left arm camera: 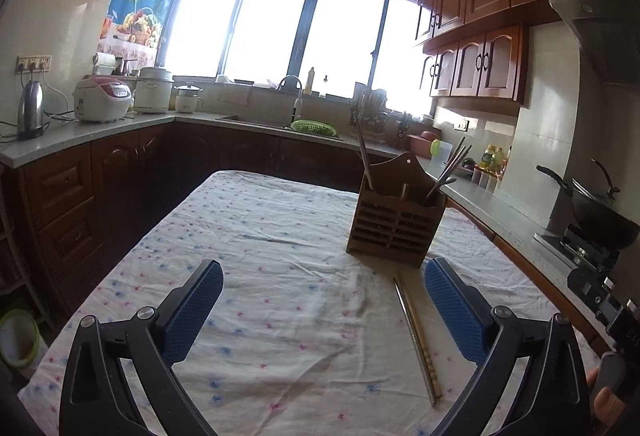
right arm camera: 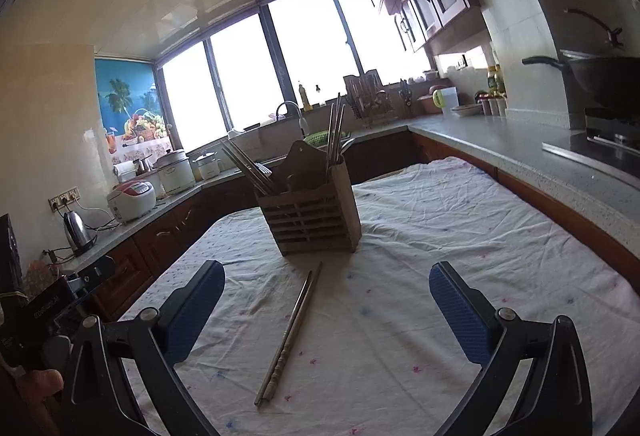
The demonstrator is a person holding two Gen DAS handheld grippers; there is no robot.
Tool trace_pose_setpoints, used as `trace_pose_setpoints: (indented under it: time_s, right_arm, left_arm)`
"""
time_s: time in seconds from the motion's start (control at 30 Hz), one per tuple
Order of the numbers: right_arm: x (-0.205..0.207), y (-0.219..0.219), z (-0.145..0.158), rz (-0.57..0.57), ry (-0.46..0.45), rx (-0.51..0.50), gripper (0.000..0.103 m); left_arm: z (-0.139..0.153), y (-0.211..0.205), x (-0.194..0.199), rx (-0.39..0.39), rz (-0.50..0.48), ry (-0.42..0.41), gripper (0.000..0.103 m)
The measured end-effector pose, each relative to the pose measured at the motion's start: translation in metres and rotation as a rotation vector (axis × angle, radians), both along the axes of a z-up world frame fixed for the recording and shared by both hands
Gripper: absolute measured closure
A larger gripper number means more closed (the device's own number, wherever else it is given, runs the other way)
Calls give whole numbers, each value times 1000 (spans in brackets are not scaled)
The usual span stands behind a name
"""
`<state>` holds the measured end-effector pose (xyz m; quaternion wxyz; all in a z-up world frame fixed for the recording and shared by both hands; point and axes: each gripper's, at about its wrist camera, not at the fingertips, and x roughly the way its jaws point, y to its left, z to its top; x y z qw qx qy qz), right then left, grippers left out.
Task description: Organize utensils
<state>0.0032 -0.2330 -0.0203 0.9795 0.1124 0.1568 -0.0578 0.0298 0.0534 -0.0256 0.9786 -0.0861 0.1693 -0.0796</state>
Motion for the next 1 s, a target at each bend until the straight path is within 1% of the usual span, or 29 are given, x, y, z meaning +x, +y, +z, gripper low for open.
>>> trace_pose_setpoints:
  time_s: [0.17, 0.27, 0.4, 0.53, 0.67, 0.83, 1.0]
  right_arm:
    - [-21, 16, 30, 24, -112, -93, 0]
    - [-31, 22, 28, 5, -148, -114, 0]
    - [-40, 23, 6, -24, -114, -97, 0]
    - [-47, 29, -9, -23, -76, -132, 0]
    - [-48, 32, -14, -27, -49, -158, 0]
    - [-50, 26, -18, -43, -35, -140, 0]
    - [-52, 21, -23, -47, -21, -132, 0]
  left_arm:
    - [12, -1, -16, 42, 10, -55, 1]
    - [2, -3, -22, 64, 14, -48, 1]
    - [-13, -5, -33, 73, 11, -33, 1]
    - [-20, -11, -41, 127, 17, -21, 1]
    - [-24, -13, -45, 148, 26, -5, 1]
    - [-25, -17, -49, 183, 45, -7, 1]
    - [-27, -17, -54, 190, 63, -13, 1]
